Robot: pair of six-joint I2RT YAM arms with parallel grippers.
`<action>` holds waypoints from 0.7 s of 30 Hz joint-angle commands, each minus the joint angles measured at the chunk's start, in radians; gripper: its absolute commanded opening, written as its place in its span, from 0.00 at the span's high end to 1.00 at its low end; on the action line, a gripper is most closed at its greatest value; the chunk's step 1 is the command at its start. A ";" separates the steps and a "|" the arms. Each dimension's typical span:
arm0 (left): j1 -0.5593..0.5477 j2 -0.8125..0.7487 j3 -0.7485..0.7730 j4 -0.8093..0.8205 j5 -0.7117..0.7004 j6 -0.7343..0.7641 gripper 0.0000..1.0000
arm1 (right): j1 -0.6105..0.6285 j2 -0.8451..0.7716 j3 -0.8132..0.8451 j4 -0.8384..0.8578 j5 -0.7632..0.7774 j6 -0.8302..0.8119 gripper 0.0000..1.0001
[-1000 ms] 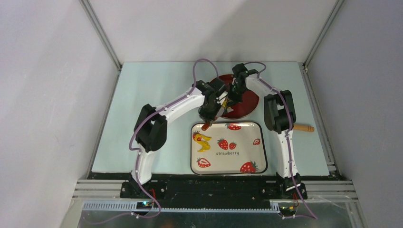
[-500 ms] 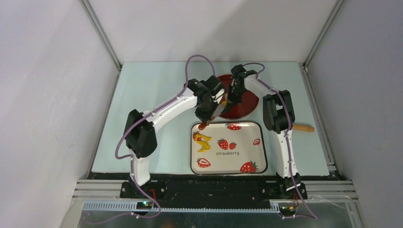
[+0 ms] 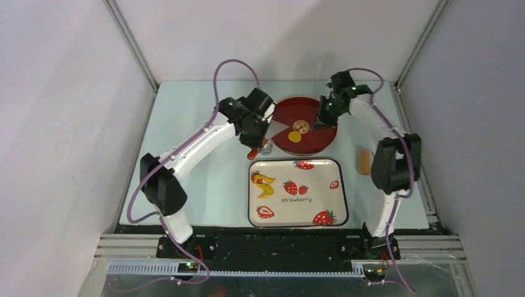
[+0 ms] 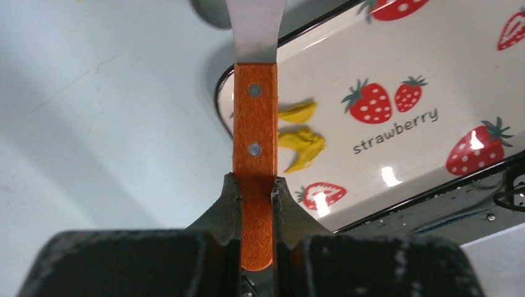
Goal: Roll out the dumpling wrappers from the dough
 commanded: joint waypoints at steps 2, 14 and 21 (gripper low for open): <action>0.085 -0.161 -0.139 0.051 -0.026 -0.034 1.00 | -0.069 -0.205 -0.185 0.019 -0.030 -0.006 0.83; 0.318 -0.453 -0.660 0.247 -0.020 -0.123 1.00 | -0.233 -0.544 -0.627 0.046 -0.011 -0.092 0.64; 0.329 -0.414 -0.814 0.381 -0.023 -0.202 1.00 | -0.305 -0.706 -0.779 0.085 0.002 -0.107 0.43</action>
